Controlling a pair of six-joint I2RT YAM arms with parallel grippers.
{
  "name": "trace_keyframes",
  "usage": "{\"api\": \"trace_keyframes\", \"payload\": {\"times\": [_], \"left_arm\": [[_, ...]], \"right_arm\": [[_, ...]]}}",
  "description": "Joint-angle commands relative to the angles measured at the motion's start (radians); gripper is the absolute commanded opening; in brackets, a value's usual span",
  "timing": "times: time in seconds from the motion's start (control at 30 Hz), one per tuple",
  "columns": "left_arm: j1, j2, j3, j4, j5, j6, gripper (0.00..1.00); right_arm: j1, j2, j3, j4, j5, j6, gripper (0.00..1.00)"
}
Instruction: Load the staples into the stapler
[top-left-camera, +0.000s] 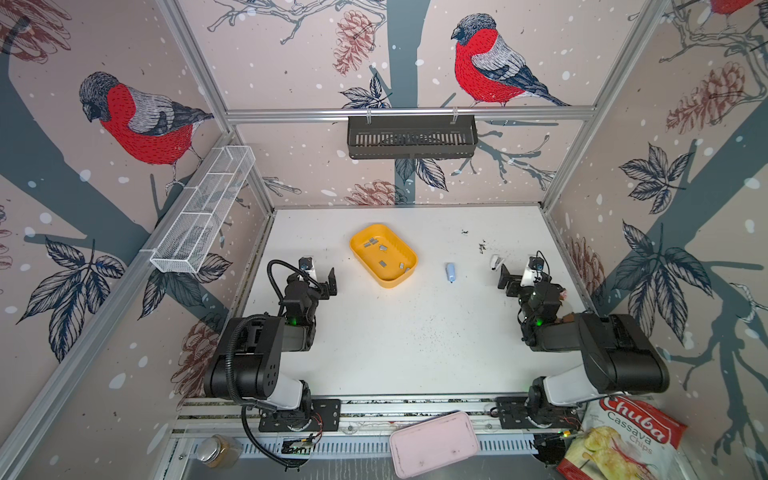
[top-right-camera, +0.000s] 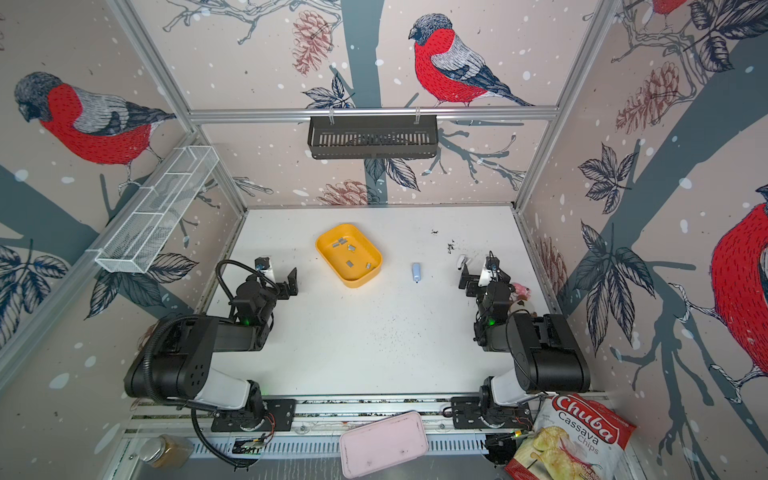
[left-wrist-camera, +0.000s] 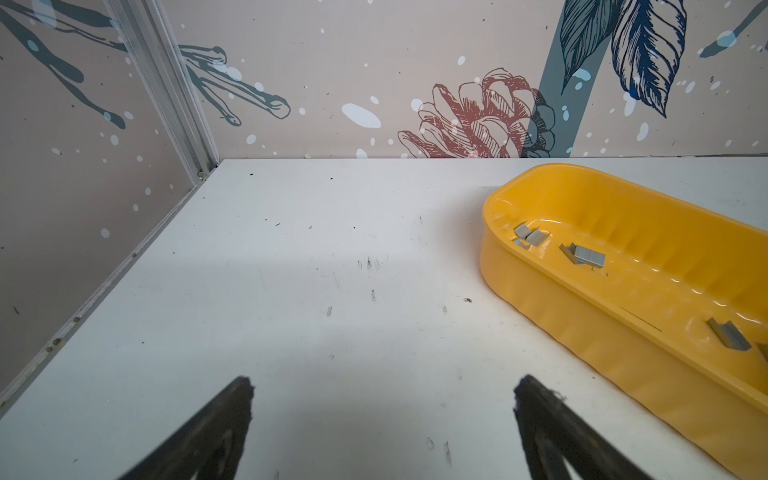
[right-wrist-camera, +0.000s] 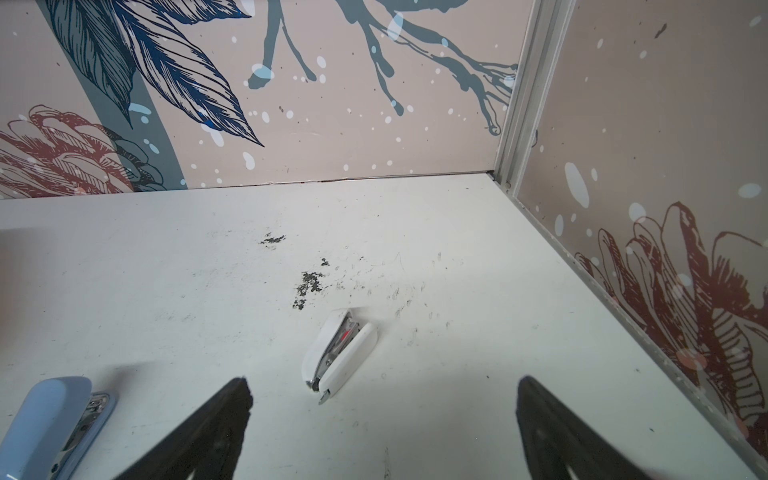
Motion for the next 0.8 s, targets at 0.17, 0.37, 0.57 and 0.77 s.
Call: {"api": "trace_keyframes", "payload": {"times": [0.17,0.37,0.57,0.77], "left_arm": [[0.003,-0.002,0.002,0.042,0.007,0.006,0.98],[0.003,-0.002,0.0,0.043,0.007,0.006,0.98],[0.003,-0.029,-0.013,0.043,0.02,0.014,0.98],[-0.009,-0.068,-0.038,0.052,0.027,0.034,0.98]], "right_arm": [[0.0,-0.003,-0.001,0.015,0.003,0.005,1.0],[-0.002,-0.002,-0.001,0.013,0.001,0.007,1.0],[-0.008,-0.008,-0.004,0.016,-0.009,0.01,0.99],[-0.016,-0.061,-0.034,0.029,0.007,0.028,0.99]]}}
